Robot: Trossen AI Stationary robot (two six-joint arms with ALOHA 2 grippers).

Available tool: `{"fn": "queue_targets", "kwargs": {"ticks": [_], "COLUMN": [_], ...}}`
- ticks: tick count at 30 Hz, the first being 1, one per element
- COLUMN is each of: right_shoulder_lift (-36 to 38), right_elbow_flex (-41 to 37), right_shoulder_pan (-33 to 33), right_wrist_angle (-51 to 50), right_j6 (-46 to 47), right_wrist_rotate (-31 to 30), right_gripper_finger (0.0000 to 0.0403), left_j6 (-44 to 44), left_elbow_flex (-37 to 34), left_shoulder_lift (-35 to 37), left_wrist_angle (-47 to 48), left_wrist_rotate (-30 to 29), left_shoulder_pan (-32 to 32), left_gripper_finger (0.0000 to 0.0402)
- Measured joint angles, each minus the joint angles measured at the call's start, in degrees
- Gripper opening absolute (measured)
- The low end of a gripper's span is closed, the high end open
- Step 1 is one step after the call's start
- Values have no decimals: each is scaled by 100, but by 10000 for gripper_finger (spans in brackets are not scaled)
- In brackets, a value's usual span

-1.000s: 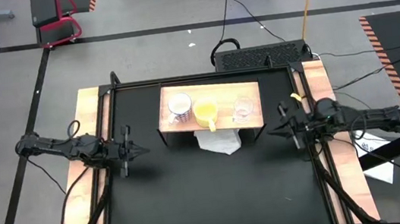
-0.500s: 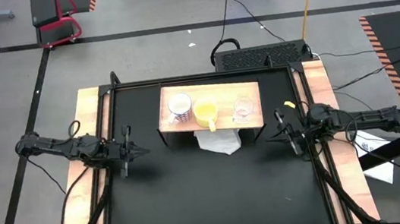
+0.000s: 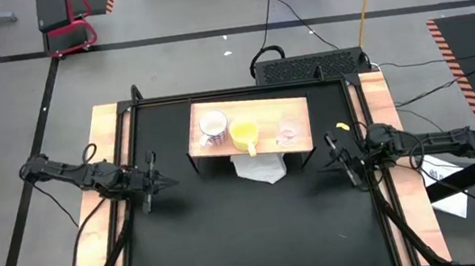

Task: Stack small to large cups/mugs on shelf
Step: Return to Home Position

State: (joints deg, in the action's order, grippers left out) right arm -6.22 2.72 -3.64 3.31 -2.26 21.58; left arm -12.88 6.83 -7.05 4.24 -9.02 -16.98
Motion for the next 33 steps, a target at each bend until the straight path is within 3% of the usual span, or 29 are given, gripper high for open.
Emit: {"fn": "queue_targets", "kwargs": {"ticks": [9,15,25,33], "right_shoulder_lift": [2,0,0,-4], "right_elbow_flex": [-11,-15,-17,-22], "right_shoulder_pan": [0,0,0,-2], "right_wrist_angle": [49,166,181,168], "right_j6": [-6,-2,-59,-59], "right_wrist_rotate": [261,271,247,88], "right_gripper_finger": [0,0,0,0], "left_j6": [-348,-387,-479,67], "left_elbow_flex": [0,-2,-2,-3], "left_shoulder_lift": [0,0,0,0], "left_wrist_angle": [-383,-229,-99,229], "left_wrist_rotate": [-49,-752,-555,-211], "left_shoulder_pan": [-45,162,467,615], "left_gripper_finger": [1,1,1,2]}}
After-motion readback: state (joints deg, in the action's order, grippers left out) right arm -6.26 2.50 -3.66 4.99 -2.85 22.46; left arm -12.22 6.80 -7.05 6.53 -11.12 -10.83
